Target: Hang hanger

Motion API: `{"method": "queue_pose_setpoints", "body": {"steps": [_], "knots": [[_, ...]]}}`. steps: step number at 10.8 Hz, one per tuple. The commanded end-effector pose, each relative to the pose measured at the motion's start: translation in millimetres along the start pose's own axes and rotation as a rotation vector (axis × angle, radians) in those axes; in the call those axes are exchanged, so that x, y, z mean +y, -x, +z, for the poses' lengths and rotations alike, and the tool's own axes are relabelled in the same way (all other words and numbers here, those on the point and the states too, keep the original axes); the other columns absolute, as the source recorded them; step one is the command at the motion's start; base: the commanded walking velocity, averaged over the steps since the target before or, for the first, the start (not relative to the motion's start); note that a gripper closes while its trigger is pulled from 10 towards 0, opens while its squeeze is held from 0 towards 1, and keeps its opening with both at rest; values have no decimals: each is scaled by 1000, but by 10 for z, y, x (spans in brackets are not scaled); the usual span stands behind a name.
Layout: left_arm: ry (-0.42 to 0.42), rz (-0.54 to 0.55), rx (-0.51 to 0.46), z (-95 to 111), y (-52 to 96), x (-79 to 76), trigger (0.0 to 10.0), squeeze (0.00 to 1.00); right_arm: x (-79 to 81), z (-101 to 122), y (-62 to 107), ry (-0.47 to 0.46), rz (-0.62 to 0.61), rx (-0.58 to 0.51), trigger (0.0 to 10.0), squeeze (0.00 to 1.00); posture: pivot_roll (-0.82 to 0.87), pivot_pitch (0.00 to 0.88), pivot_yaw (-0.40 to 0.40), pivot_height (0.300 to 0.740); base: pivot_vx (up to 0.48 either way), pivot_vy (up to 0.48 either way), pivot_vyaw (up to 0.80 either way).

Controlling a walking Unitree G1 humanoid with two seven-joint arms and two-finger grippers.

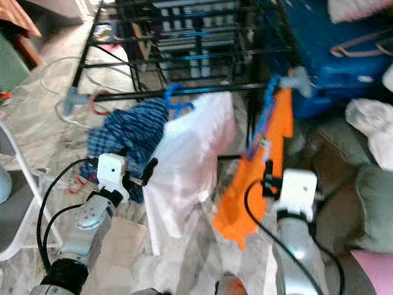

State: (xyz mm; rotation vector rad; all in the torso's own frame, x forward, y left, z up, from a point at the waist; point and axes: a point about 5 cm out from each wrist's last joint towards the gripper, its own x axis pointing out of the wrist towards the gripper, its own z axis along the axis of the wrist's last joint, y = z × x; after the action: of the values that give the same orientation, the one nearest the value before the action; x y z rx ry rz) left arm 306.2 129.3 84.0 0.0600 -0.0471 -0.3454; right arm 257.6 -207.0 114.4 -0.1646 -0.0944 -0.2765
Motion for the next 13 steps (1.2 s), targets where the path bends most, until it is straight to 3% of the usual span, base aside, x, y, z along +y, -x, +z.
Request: {"method": "queue_pose_setpoints", "body": {"steps": [1, 3, 5, 8, 10, 13], "knots": [[-7, -11, 11, -13, 37, 12, 10000, 0, 35, 75, -44, -16, 14, -18, 10000, 0, -283, 212, 124, 740, 0, 0, 0], [6, -42, 12, -13, 58, -3, 10000, 0, 241, 175, -220, -48, 94, -37, 10000, 0, -271, 215, 130, 740, 0, 0, 0], [23, -124, 16, -29, 113, -102, 10000, 0, 590, 201, -378, -117, 227, 14, 10000, 0, -253, 211, 132, 740, 0, 0, 0], [26, -125, 28, -46, 128, -98, 10000, 0, 843, 173, -433, -140, 352, 63, 10000, 0, -245, 213, 129, 740, 0, 0, 0], [29, -135, 33, -46, 124, -118, 10000, 0, 829, 98, -438, -114, 334, 101, 10000, 0, -245, 212, 131, 740, 0, 0, 0], [30, -153, 42, -55, 120, -146, 10000, 0, 554, -37, -415, -59, 206, 154, 10000, 0, -258, 214, 139, 740, 0, 0, 0]]}}
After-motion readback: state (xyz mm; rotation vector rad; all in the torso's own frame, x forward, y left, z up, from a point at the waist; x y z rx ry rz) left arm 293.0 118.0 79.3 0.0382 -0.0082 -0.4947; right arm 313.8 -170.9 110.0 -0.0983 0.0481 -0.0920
